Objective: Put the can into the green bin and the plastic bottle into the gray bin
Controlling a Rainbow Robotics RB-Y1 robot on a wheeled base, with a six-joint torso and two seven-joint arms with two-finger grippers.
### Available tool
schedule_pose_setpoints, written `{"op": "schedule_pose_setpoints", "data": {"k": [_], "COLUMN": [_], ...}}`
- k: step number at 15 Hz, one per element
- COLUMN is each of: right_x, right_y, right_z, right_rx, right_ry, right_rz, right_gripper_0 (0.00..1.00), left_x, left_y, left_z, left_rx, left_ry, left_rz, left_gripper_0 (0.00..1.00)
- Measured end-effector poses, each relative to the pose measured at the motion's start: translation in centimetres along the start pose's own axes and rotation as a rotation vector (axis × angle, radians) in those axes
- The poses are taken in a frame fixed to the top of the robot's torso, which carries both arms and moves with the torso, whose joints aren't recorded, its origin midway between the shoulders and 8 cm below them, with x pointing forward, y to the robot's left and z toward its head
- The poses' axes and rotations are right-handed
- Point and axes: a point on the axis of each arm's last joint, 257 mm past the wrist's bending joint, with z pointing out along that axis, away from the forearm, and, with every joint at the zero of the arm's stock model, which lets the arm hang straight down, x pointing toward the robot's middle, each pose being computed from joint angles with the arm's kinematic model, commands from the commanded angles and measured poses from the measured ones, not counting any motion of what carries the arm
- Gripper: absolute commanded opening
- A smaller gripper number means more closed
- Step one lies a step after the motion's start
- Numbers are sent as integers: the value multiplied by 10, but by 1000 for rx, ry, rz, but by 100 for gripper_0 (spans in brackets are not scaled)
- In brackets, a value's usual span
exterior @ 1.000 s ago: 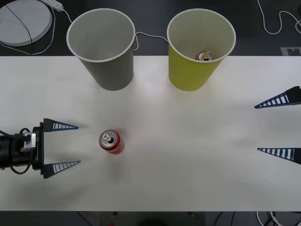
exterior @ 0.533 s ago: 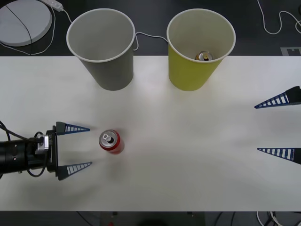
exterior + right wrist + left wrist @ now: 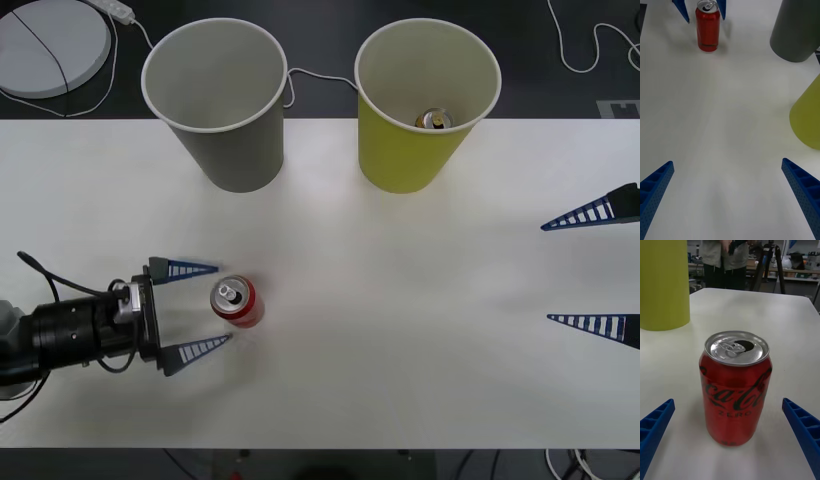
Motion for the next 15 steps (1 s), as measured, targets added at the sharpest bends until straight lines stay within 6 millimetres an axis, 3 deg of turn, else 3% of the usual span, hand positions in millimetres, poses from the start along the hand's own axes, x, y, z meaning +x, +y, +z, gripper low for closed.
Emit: {"op": "schedule_pose_setpoints", "data": {"k": [13,14,15], "right_x": [0,0,0], "right_y": [0,0,0], "right_z": [0,0,0], "right_rx": [0,0,0], "right_ry": [0,0,0], "right_rz": [0,0,0], "right_gripper_0": [100,100,100], "left_x": [-14,-14,-13], "left_y": [1,1,0], "left_z": [55,56,57], "left_rx": [-37,-37,-36], "left_ry": [-68,-68,-68], "left_rz": [-26,-27,-27], "left_gripper_0": [100,74,22]}}
